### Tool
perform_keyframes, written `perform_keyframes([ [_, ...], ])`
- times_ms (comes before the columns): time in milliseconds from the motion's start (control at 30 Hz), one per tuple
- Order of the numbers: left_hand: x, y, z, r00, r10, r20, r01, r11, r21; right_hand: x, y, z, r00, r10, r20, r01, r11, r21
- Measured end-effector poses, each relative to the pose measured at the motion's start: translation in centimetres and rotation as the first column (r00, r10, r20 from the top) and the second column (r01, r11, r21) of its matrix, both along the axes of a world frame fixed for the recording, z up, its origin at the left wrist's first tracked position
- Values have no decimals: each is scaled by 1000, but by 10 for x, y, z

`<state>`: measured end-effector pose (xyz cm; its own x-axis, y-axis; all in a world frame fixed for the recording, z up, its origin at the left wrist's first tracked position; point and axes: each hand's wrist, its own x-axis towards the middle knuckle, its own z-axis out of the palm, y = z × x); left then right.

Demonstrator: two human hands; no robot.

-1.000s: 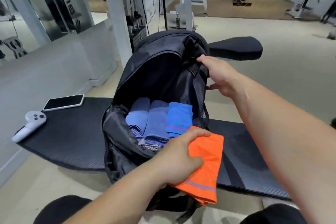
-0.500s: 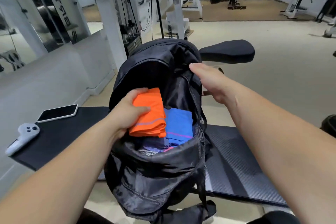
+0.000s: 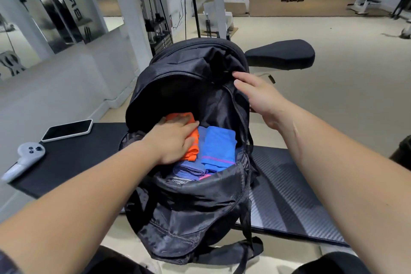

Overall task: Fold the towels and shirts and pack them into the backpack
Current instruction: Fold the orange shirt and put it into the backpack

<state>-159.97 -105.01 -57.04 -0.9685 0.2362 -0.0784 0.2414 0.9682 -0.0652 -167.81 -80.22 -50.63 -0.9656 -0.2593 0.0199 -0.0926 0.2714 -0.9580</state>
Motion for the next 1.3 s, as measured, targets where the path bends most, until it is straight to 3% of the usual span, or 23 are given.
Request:
perform_keyframes([
  [367, -2, -20, -14, 914, 185, 360, -105, 968, -230, 2, 9, -8, 999, 13, -51, -14, 1000, -19],
  [667, -2, -15, -21, 902, 256, 347, -138, 933, -331, 14, 9, -6, 998, 44, -43, -44, 999, 0],
  [800, 5, -4, -10, 940, 234, 248, -135, 923, -359, 24, 10, -4, 999, 39, -37, -39, 999, -11],
  [900, 19, 19, 9, 985, 123, 122, -88, 962, -260, 29, 12, -5, 997, 51, -62, -51, 999, -7],
  [1000, 41, 55, 30, 999, -1, 46, 2, 999, -33, 37, 20, -4, 994, 61, -89, -63, 998, -13],
  [1133, 70, 115, 48, 972, -201, -120, 222, 954, 200, 48, 49, -9, 992, 55, -113, -58, 998, -17],
  [1233, 74, 158, 47, 948, -286, -139, 315, 911, 267, 56, 89, -17, 973, -85, -216, 106, 991, 85],
  [1300, 68, 185, 41, 945, -299, -135, 327, 899, 292, 61, 123, -24, 921, -187, -341, 276, 932, 234],
])
